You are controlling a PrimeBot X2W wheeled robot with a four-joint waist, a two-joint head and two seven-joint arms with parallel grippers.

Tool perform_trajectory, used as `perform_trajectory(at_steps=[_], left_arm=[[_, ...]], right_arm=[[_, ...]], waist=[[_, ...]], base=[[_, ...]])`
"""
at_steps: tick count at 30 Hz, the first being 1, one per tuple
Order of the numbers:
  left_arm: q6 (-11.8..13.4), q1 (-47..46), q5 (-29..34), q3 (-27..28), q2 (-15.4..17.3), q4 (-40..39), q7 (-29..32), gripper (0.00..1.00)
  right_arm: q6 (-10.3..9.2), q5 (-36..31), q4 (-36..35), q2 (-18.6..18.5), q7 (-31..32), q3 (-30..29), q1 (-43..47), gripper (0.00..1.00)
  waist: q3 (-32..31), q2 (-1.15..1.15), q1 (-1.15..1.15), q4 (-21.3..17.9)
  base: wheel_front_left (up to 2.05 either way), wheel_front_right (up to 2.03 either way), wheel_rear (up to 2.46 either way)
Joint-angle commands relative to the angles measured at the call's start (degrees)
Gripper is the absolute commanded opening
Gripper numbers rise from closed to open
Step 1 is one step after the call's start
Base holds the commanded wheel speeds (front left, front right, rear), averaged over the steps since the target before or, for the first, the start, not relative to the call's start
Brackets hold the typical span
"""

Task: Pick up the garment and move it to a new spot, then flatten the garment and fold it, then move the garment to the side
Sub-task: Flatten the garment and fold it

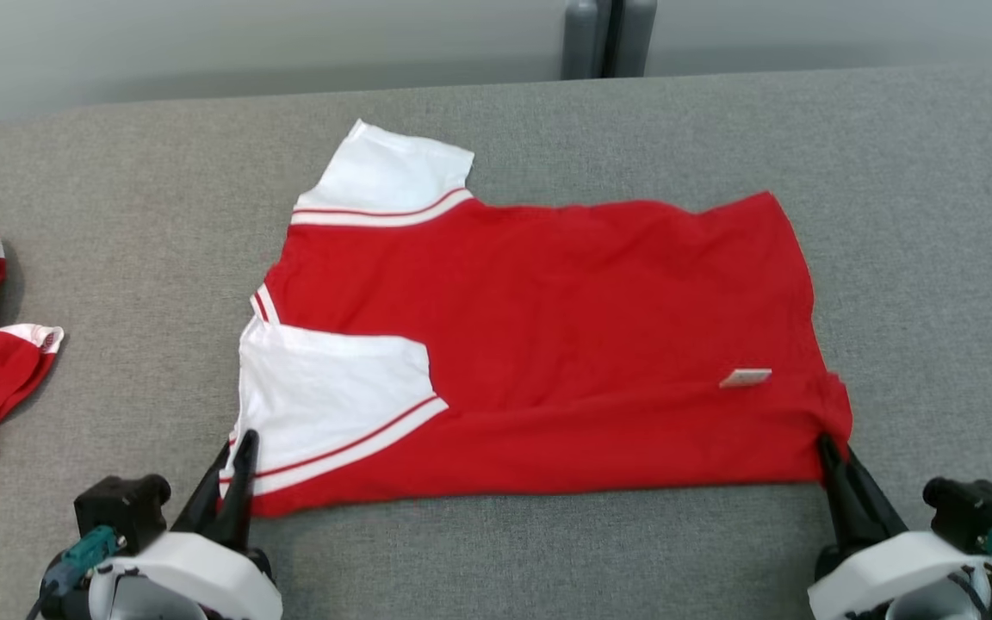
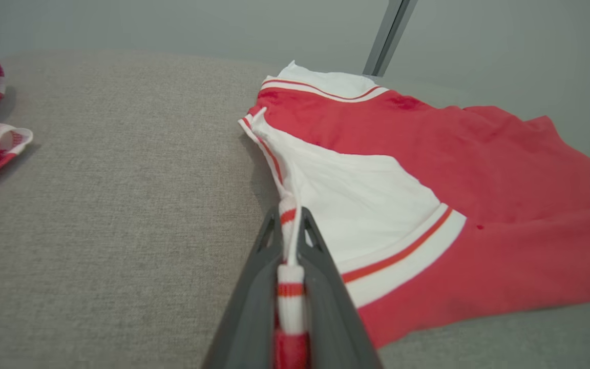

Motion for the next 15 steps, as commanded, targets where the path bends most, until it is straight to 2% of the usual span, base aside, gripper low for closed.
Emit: perform_trajectory(at_steps=[1, 6, 14, 15], left_arm=[[0.9, 1.6, -0.5, 0.1, 0.4, -1.7, 0.9, 0.00], [4.2, 8.4, -0.8, -0.7, -0.1, -9.0, 4.5, 0.00], [7.6, 15.1, -1.6, -1.3, -1.7, -13.8, 6.4, 0.00], [7.8, 15.2, -1.9, -1.3, -2.3, -14.1, 5.8, 0.29]], right_arm=[[0.02, -0.3, -1.4, -0.4, 1.0, -0.3, 1.6, 0.00], [0.02, -1.1, -6.8, -0.3, 4.9, -2.0, 8.0, 0.00], [0.02, -1.6, -10.2, 0.7, 8.3, -4.2, 13.5, 0.00], [0.02, -1.6, -10.3, 0.7, 8.7, -4.2, 13.7, 0.03]], waist=[[-0.8, 0.00, 0.00, 0.2], [-2.9, 0.00, 0.00, 0.1], [-4.9, 0.00, 0.00, -0.4], [-4.9, 0.00, 0.00, -0.4]], base=[[0.00, 0.00, 0.00], [0.00, 0.00, 0.00], [0.00, 0.00, 0.00], [0.00, 0.00, 0.00]])
